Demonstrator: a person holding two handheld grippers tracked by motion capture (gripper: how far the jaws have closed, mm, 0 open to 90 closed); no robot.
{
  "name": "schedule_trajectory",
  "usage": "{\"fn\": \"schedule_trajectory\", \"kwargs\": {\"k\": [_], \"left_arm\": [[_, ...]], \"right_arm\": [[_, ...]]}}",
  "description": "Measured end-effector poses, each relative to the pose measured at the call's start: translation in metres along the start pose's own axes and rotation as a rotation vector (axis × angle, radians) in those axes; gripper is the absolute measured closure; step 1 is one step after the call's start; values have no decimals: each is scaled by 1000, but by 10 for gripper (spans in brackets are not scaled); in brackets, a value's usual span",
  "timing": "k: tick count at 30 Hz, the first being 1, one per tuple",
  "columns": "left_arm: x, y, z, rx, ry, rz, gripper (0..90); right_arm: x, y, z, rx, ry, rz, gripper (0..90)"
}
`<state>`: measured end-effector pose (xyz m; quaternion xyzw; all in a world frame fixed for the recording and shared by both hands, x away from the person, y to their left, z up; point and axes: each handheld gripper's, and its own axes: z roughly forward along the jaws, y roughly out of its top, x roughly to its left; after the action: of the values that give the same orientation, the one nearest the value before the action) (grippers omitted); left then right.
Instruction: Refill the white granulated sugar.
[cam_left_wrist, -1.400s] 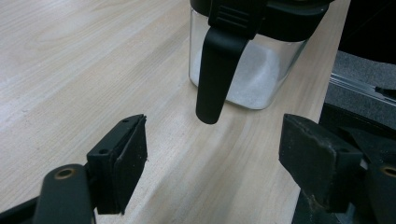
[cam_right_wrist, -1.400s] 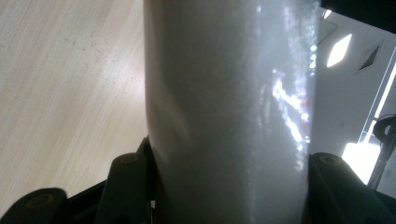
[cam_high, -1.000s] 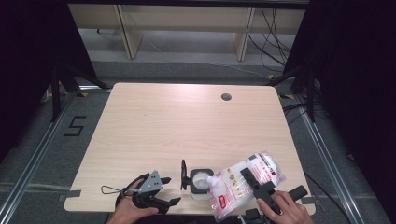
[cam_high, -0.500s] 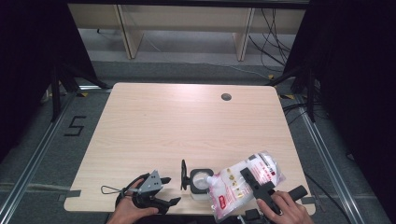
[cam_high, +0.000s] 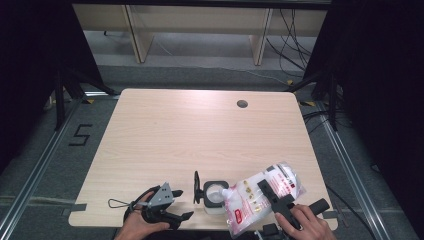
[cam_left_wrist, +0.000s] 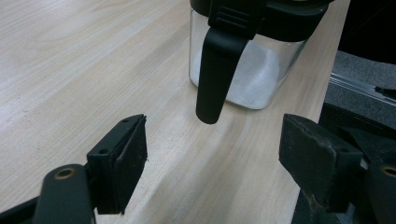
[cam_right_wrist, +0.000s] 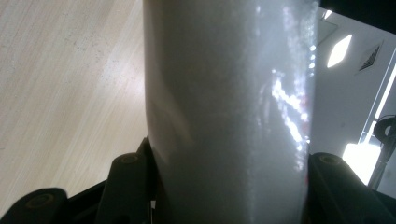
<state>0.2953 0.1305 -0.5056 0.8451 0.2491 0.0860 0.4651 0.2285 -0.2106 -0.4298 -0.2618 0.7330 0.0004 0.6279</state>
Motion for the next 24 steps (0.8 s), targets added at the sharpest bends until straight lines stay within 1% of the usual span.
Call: {"fn": "schedule_trajectory", "kwargs": {"k": [6,7,8,24], "left_arm": [[0,0,0,0,0,0,231],[0,0,0,0,1,-6,231],[0,0,0,0,0,0,231],[0,0,0,0,0,0,231]], "right_arm": [[0,0,0,0,0,0,524],[0,0,0,-1,1,0,524],[0,0,0,-1,2,0,525],[0,0,0,-5,3,-3,526]]}}
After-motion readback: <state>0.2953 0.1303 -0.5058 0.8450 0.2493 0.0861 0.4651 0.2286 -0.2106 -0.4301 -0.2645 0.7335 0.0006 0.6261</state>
